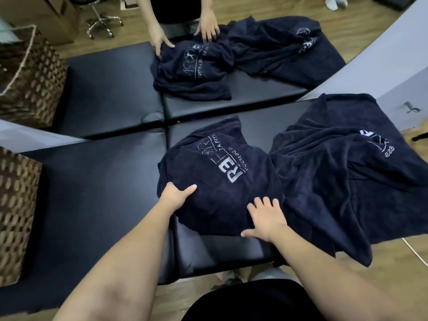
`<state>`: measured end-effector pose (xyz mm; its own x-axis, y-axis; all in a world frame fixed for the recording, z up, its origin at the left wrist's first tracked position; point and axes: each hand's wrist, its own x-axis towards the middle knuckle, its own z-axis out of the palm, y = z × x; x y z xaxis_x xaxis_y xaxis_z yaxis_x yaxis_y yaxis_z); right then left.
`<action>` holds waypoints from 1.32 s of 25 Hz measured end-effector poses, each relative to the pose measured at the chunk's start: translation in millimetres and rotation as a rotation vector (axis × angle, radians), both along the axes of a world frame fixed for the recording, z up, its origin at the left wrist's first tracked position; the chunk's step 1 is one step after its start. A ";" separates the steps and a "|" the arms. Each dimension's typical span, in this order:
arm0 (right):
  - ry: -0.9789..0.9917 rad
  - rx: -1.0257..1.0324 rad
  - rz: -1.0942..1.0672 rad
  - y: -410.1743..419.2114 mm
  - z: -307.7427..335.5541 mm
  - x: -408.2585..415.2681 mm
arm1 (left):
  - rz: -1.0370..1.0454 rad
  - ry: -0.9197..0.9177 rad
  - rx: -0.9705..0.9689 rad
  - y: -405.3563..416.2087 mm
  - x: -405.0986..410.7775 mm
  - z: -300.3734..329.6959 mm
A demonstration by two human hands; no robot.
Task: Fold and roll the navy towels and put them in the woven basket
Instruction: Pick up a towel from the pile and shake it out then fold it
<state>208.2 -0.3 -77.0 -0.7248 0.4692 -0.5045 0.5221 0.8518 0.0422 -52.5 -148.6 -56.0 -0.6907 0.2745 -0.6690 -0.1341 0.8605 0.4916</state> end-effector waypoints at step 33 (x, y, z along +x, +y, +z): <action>0.544 -1.057 -1.360 20.3 9.9 -74.2 | -0.091 0.185 0.077 43.0 -16.5 1.4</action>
